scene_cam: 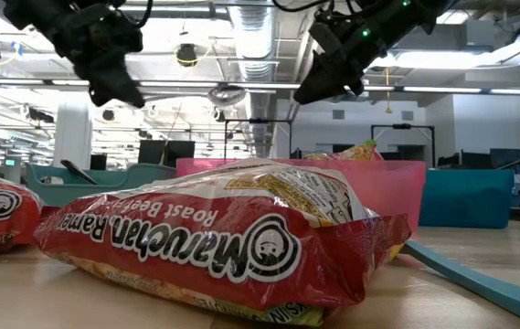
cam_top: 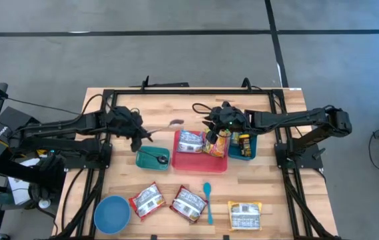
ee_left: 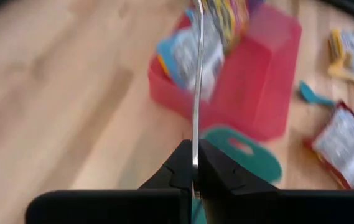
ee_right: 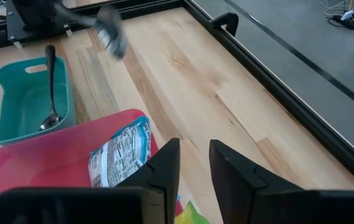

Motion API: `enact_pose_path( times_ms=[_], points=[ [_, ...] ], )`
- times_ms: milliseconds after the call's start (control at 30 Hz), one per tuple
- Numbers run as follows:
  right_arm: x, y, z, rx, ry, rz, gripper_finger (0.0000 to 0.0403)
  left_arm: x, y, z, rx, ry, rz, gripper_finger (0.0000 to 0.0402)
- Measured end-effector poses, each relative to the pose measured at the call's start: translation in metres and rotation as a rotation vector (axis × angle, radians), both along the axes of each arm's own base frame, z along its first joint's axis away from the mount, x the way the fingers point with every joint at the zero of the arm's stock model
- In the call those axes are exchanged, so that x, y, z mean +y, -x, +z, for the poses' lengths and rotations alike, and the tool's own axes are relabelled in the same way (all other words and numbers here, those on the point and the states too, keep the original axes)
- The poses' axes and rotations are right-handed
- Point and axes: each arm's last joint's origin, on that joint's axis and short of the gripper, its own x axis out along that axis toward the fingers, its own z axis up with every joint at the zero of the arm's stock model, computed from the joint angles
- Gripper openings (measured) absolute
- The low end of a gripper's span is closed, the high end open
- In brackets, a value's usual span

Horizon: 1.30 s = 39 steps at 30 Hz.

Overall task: Pick & Place Food Item
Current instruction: Put the silver spoon into the green bin

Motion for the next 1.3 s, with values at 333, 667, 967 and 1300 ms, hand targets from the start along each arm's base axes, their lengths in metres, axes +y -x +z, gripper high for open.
enact_pose_path(
  times_ms=[333,667,967,1300],
  points=[
    [0.000,0.000,0.000,0.006,0.001,0.001,0.0081,-0.008,0.016,-0.015,0.203,0.186,-0.056,0.0003],
    [0.000,0.000,0.000,0.006,0.001,0.001,0.0081,-0.016,0.026,-0.021,0.305,0.375,-0.137,0.0003],
    [0.000,0.000,0.000,0.006,0.001,0.001,0.0081,-0.016,0.036,-0.025,0.404,0.456,-0.085,0.0005],
    [0.000,0.000,0.000,0.006,0.001,0.001,0.0081,-0.015,0.029,-0.031,0.449,0.589,-0.078,0.0004]
  ],
)
